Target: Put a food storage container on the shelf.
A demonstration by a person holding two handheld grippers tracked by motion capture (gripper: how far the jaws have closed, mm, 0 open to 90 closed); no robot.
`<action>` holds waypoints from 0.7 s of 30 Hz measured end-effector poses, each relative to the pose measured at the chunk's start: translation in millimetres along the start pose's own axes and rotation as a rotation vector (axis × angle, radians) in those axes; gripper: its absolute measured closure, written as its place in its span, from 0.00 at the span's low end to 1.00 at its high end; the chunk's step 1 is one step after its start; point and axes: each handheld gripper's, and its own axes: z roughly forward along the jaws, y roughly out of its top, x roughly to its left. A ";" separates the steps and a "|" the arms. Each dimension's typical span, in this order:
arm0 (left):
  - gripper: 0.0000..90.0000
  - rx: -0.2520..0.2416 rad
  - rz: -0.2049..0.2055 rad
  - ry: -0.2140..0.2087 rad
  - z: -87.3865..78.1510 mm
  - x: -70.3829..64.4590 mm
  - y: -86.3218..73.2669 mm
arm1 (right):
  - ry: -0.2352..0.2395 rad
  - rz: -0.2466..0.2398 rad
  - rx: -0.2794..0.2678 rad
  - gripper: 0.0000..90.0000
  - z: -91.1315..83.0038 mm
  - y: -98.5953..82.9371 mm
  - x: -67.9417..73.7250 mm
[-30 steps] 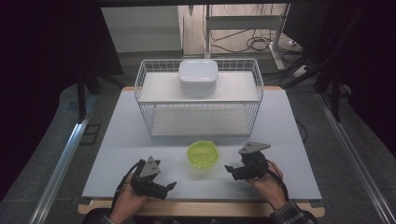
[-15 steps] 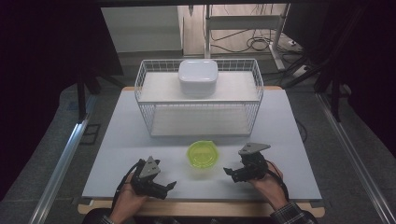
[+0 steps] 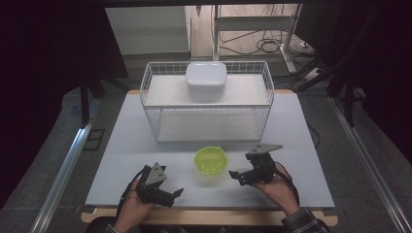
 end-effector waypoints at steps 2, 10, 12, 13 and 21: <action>0.01 0.001 0.000 0.002 0.1 0.0 0.1 | 0.005 0.040 0.005 0.06 -0.1 5.7 -1.5; 0.01 -0.002 -0.001 0.005 -0.2 -0.7 0.4 | 0.106 0.130 0.033 0.29 8.4 26.4 -6.0; 0.01 -0.002 -0.002 0.003 0.0 -0.8 0.4 | 0.110 0.145 0.047 0.37 14.3 30.9 -9.5; 0.01 -0.002 0.000 0.003 0.1 -0.8 0.4 | 0.117 0.156 0.047 0.39 16.4 32.1 -11.2; 0.01 0.003 0.004 0.001 0.2 -0.7 0.2 | 0.185 0.288 0.076 0.61 36.1 38.4 -30.9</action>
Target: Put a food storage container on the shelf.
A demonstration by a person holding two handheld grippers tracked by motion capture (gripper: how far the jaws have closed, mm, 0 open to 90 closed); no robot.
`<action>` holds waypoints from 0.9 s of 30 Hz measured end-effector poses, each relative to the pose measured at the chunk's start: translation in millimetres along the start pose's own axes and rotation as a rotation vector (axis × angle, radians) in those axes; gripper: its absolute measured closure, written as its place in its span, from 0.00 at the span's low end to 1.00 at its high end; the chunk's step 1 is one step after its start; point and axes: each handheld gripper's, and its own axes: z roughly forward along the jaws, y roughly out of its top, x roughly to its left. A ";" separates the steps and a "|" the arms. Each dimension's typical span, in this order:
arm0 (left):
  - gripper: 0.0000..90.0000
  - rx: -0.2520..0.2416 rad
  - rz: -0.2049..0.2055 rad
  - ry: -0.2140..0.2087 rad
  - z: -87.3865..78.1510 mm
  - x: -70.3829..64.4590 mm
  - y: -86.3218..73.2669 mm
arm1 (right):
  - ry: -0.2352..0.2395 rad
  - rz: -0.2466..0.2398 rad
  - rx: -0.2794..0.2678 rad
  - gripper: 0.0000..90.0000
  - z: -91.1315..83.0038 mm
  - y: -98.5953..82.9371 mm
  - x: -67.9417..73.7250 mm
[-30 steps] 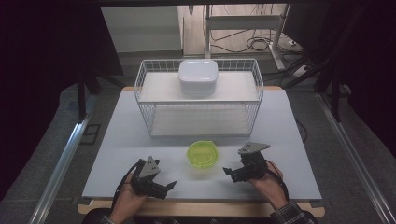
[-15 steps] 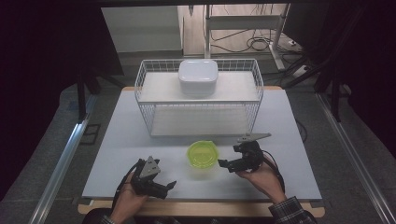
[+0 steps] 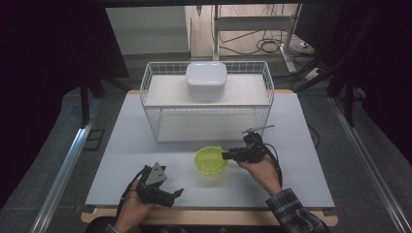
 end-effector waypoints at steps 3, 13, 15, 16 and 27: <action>0.01 0.001 0.001 -0.001 0.2 -0.3 0.1 | 0.011 0.020 0.007 0.64 3.4 1.3 -1.9; 0.01 0.003 0.008 -0.001 0.1 -1.2 0.4 | 0.105 0.127 0.021 0.81 14.7 4.3 -12.0; 0.01 0.002 0.009 -0.002 0.0 -1.3 0.4 | 0.111 0.146 0.027 0.85 15.3 3.8 -12.5; 0.01 0.002 0.010 -0.002 0.0 -1.3 0.5 | 0.124 0.157 0.026 0.87 15.3 3.5 -13.1; 0.01 0.002 0.014 0.002 -0.2 -1.8 0.8 | 0.150 0.165 0.005 0.91 11.5 3.2 -4.6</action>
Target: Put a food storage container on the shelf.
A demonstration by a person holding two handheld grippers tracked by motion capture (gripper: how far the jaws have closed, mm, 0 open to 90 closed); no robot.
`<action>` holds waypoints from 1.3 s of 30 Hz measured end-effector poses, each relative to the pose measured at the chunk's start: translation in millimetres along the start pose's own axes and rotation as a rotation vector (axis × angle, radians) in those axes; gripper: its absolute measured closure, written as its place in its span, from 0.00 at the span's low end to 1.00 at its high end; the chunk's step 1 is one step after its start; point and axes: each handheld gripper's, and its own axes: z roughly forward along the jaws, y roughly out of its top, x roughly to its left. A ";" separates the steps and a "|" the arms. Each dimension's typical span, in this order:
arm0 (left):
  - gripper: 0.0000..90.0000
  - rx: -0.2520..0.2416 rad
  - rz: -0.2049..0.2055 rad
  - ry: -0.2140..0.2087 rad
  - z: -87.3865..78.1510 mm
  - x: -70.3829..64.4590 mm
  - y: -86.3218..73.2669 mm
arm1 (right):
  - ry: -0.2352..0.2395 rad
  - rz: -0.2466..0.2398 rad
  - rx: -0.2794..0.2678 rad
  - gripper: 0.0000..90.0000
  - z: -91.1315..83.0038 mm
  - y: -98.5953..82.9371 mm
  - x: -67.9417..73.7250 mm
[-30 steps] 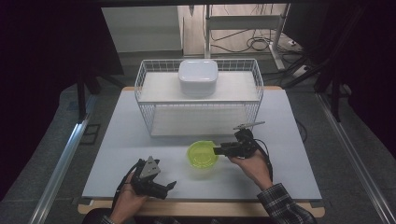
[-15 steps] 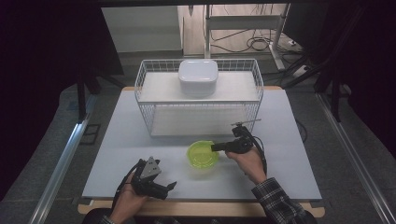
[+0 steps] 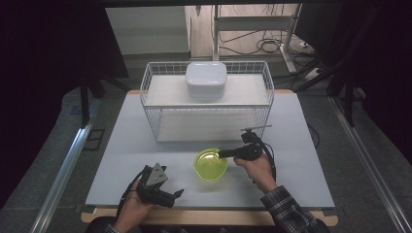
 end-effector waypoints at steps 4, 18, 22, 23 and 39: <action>0.01 -0.002 -0.002 0.000 -0.2 0.2 0.0 | -0.004 -0.009 -0.013 0.91 -3.4 0.8 2.8; 0.01 -0.010 -0.005 0.005 -1.2 0.6 0.3 | 0.058 -0.022 -0.104 0.91 -34.6 15.5 26.2; 0.01 -0.009 -0.004 0.005 -1.2 0.5 0.3 | 0.073 -0.032 -0.124 0.91 -42.7 23.4 35.0; 0.01 -0.009 -0.004 0.005 -1.3 0.5 0.4 | 0.079 -0.034 -0.132 0.91 -45.1 25.7 37.5; 0.01 -0.013 0.001 0.003 -2.3 0.9 0.7 | 0.101 -0.086 -0.215 0.91 -81.8 70.3 77.1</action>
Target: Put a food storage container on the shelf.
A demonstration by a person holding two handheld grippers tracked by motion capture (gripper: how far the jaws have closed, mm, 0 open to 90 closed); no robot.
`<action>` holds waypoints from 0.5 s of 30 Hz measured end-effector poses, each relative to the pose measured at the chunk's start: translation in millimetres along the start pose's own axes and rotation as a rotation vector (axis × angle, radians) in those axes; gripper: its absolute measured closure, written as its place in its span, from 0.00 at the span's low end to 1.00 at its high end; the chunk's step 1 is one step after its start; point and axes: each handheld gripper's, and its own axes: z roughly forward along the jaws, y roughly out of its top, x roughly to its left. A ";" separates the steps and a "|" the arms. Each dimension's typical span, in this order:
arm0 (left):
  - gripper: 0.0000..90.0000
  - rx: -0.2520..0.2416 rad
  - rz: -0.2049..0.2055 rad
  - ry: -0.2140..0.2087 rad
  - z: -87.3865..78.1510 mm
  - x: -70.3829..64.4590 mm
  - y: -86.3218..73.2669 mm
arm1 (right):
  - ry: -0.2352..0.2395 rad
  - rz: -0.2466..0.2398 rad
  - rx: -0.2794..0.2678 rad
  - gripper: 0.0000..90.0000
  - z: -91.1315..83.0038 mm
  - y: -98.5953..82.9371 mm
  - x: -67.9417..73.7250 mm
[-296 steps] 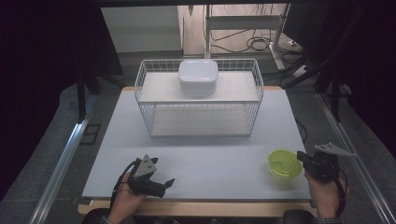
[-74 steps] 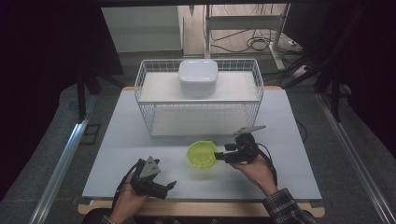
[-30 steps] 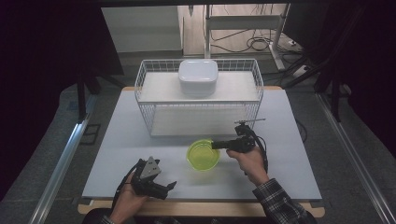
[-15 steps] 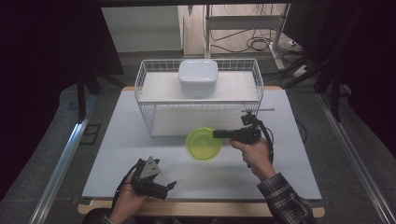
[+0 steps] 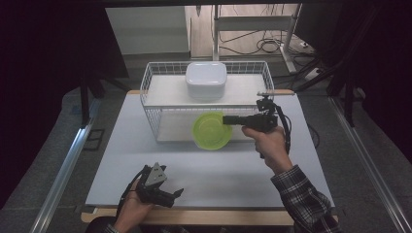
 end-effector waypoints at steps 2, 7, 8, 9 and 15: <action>0.01 -0.004 -0.003 -0.001 0.0 0.1 -0.1 | -0.001 -0.010 -0.019 0.91 -3.8 11.8 5.2; 0.01 -0.005 -0.003 -0.002 0.1 -0.1 0.0 | -0.004 -0.019 -0.050 0.91 -9.8 33.1 14.8; 0.01 -0.005 -0.003 -0.003 0.1 0.0 0.0 | -0.006 -0.024 -0.057 0.91 -10.7 37.5 17.1; 0.01 -0.004 -0.004 -0.004 0.0 0.1 0.0 | -0.010 -0.028 -0.062 0.91 -11.9 41.8 19.3; 0.01 -0.003 -0.005 -0.006 0.0 -0.1 0.0 | -0.026 -0.037 -0.096 0.91 -15.7 67.8 29.9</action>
